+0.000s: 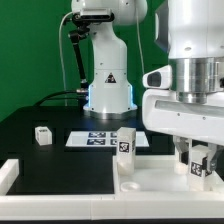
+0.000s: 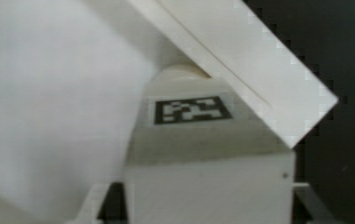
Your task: Assemble square table
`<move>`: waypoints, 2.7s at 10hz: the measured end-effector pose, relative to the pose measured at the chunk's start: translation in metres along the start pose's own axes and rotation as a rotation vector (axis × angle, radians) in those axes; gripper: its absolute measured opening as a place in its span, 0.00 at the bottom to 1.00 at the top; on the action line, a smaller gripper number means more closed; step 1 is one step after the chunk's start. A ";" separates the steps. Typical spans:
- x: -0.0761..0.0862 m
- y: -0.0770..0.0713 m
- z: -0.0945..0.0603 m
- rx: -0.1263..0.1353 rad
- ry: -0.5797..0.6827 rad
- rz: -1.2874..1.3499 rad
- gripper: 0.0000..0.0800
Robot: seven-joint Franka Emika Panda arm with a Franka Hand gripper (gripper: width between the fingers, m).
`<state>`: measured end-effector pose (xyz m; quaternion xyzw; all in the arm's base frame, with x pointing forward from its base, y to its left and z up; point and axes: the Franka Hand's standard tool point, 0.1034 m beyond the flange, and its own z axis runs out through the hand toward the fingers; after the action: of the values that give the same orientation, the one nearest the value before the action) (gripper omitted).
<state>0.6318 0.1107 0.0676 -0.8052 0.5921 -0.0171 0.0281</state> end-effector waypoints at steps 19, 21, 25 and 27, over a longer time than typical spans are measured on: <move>-0.014 -0.001 0.002 -0.007 0.072 -0.780 0.81; -0.014 0.000 0.002 -0.004 0.071 -0.702 0.40; -0.013 0.001 0.002 0.002 0.069 -0.435 0.36; -0.007 0.001 0.002 -0.015 0.024 -0.037 0.36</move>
Offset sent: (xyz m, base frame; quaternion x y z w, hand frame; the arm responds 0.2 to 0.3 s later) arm 0.0122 -0.0120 0.0080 0.0480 -0.0201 0.2403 0.9693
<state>0.6286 0.1175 0.0654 -0.8159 0.5776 -0.0228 0.0145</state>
